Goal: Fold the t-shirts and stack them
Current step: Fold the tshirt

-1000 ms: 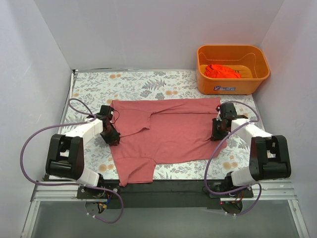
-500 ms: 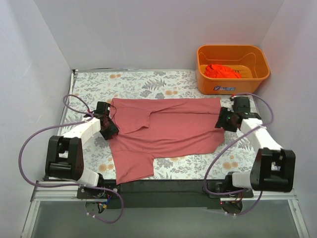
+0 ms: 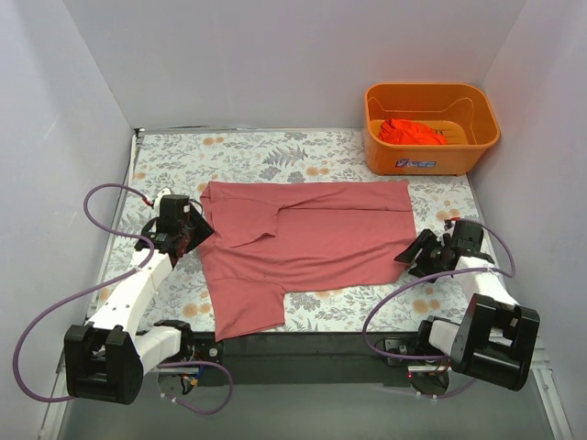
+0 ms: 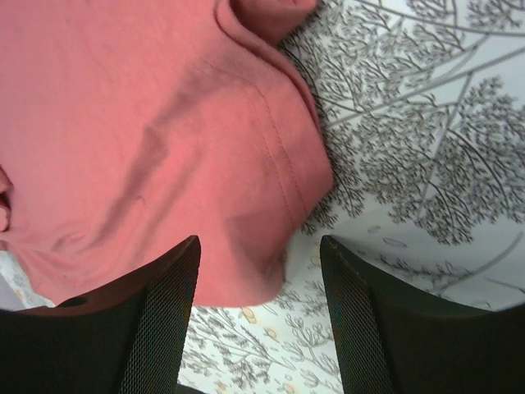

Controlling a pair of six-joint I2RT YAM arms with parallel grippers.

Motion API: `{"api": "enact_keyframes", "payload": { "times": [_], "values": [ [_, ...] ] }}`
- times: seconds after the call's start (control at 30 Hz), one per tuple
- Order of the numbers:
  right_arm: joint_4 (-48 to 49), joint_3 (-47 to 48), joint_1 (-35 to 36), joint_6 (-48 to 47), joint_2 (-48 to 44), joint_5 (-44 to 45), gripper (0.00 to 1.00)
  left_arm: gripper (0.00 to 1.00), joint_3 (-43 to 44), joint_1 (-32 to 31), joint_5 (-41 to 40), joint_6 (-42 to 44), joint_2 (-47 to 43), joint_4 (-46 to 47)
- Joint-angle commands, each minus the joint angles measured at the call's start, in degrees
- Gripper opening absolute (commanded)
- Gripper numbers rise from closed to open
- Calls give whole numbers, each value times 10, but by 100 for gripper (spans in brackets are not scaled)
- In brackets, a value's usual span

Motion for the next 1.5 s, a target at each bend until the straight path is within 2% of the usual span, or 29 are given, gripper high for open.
{"api": "enact_keyframes", "payload": {
  "times": [0.0, 0.17, 0.33, 0.47, 0.5, 0.53, 0.73, 0.87, 1.0, 1.2, 1.47],
  "values": [
    [82, -27, -3, 38, -3, -33, 67, 45, -4, -2, -14, 5, 0, 7],
    [105, -7, -3, 36, -2, -113, 65, 45, -1, -2, -13, 5, 1, 7],
    [85, 72, 8, 37, -39, -185, 63, 45, -2, -2, -15, 5, -2, 6],
    [56, 139, 63, 7, -37, -185, 63, 45, -1, -2, -13, 4, -4, 6],
    [42, 150, 71, -3, -30, -173, 62, 45, -1, -2, -12, 4, -6, 6],
    [11, 167, 87, -11, -30, -125, 61, 45, -3, -2, -12, 4, -7, 7],
    [-69, 163, 87, -31, -68, 75, 61, 45, -5, -2, -19, 5, -11, 5],
    [-112, 142, 80, -37, -69, 102, 61, 45, -4, -2, -20, 6, -5, 5],
    [-73, 58, 38, -29, -85, 40, 63, 45, -3, -2, -21, 7, -3, 2],
    [4, -13, 10, 27, -112, -3, 74, 45, -3, -2, -17, 8, 2, 2],
    [149, -96, 7, 68, -95, -71, 74, 45, -4, -2, -18, 9, 7, 3]
  ]
}}
